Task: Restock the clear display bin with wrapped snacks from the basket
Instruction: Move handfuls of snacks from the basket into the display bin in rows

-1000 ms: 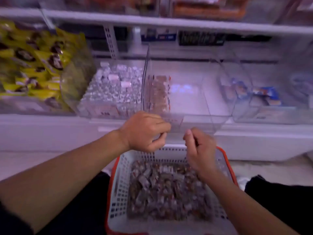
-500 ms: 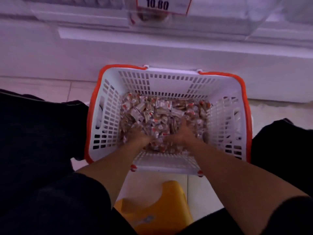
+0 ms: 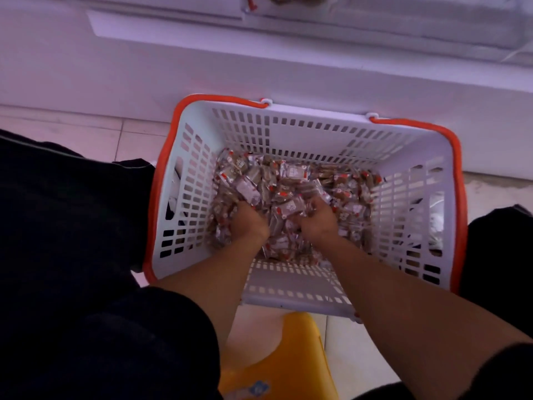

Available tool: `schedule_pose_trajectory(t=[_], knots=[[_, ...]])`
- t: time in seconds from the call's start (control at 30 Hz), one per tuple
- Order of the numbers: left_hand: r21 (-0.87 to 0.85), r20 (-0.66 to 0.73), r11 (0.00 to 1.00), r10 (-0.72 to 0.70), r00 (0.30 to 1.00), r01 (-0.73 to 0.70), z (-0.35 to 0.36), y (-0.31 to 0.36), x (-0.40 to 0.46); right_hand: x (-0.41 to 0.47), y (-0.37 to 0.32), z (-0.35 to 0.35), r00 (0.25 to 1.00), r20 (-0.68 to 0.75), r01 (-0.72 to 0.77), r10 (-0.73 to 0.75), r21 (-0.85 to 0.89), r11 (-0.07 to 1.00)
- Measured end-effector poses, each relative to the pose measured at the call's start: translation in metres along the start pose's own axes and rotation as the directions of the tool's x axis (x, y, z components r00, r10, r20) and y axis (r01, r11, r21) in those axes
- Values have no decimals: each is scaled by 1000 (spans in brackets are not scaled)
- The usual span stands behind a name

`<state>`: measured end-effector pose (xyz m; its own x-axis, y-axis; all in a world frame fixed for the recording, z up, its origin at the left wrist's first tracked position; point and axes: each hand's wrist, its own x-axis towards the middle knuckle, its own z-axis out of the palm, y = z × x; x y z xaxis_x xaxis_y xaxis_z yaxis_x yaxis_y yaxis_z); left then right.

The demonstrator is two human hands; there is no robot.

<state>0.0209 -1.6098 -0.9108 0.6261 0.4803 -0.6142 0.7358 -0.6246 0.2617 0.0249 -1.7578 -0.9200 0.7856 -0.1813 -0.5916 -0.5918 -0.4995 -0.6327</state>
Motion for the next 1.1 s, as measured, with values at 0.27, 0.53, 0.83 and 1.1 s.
schedule_pose_trajectory(t=[0.27, 0.53, 0.83, 1.1], knots=[[-154, 371, 987, 102, 923, -47, -31, 21, -26, -34, -7, -35, 988, 88, -137, 124, 159, 978], [-490, 432, 866, 340, 835, -99, -99, 44, -65, -75, -89, -100, 907, 419, -147, 41, 225, 963], [-5, 407, 636, 706, 579, -772, -255, 114, -112, -129, -190, -203, 872, 477, 286, -109, -316, 905], [-111, 579, 746, 586, 567, -657, -309, 143, -140, -161, -248, -245, 682, 682, 357, -265, 6, 934]])
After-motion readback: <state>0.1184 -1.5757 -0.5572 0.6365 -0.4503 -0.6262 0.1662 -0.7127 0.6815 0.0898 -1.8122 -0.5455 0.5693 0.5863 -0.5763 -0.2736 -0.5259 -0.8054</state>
